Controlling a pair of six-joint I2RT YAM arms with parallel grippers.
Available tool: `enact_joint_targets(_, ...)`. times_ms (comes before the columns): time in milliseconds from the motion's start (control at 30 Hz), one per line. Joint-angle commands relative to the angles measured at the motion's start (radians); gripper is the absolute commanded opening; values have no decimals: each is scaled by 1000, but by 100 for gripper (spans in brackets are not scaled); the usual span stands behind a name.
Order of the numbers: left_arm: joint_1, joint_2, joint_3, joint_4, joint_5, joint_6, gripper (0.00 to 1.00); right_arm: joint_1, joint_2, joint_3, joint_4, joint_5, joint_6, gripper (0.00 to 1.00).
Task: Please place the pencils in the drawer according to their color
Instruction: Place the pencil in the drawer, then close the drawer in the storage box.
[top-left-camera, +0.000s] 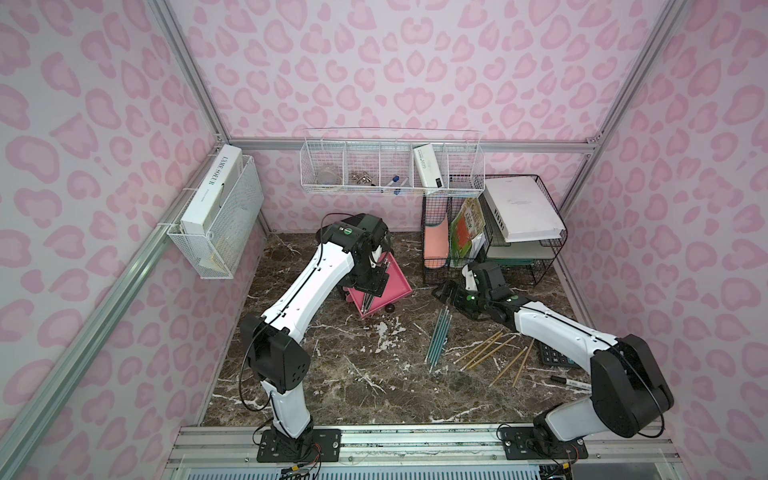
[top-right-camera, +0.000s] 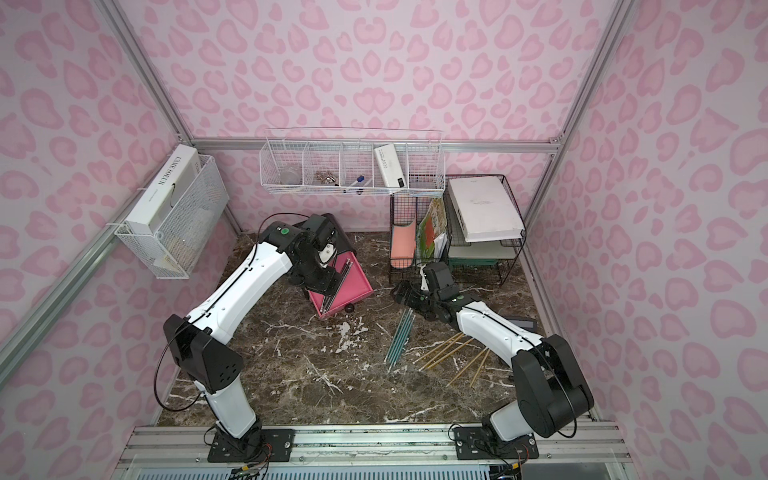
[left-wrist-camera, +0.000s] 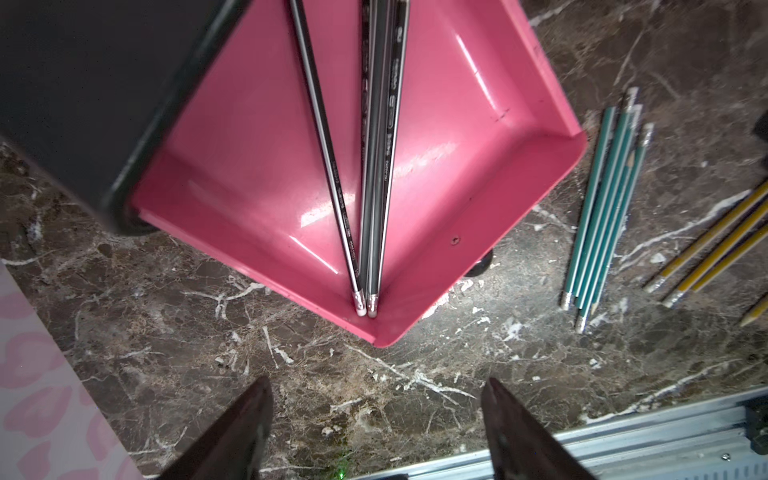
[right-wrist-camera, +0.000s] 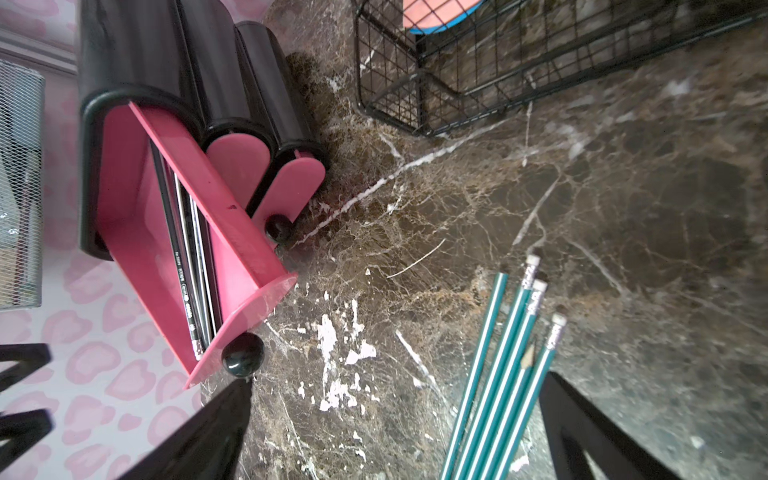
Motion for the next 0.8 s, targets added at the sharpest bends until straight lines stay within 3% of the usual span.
enact_joint_targets(0, 11, -16, 52, -39, -25, 0, 85, 25, 14, -4, 72, 5, 20, 100)
enact_joint_targets(333, 211, 23, 132, 68, -15, 6, 89, 125, 158, -27, 260, 9, 110, 100)
enact_joint_targets(767, 369, 238, 263, 106, 10, 5, 88, 206, 402, 97, 346, 0, 194, 100)
